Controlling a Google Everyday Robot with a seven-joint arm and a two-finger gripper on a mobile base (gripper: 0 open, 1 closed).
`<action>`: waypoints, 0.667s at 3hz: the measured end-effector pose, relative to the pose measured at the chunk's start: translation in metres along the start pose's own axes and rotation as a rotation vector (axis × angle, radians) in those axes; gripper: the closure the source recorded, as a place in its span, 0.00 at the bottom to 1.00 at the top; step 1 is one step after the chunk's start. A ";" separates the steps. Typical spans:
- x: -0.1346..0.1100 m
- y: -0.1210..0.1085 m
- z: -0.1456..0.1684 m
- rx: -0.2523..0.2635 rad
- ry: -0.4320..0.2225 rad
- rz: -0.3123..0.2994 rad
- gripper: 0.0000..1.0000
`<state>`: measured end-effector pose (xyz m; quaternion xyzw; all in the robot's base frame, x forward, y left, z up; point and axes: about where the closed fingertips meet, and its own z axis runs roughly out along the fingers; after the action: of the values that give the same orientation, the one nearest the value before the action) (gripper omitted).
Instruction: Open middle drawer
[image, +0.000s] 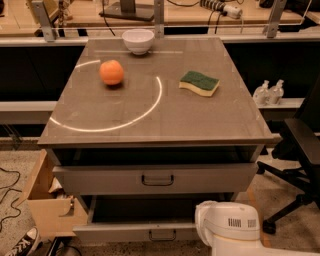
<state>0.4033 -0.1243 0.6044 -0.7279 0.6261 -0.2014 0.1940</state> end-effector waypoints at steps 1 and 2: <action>0.000 0.000 0.000 0.000 0.000 0.000 1.00; -0.001 -0.004 0.008 0.001 -0.009 0.009 1.00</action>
Offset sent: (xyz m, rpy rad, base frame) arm 0.0186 0.0048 -0.0230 0.0333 0.0081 -0.0071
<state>0.4106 -0.1228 0.5991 -0.7260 0.6282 -0.1974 0.1980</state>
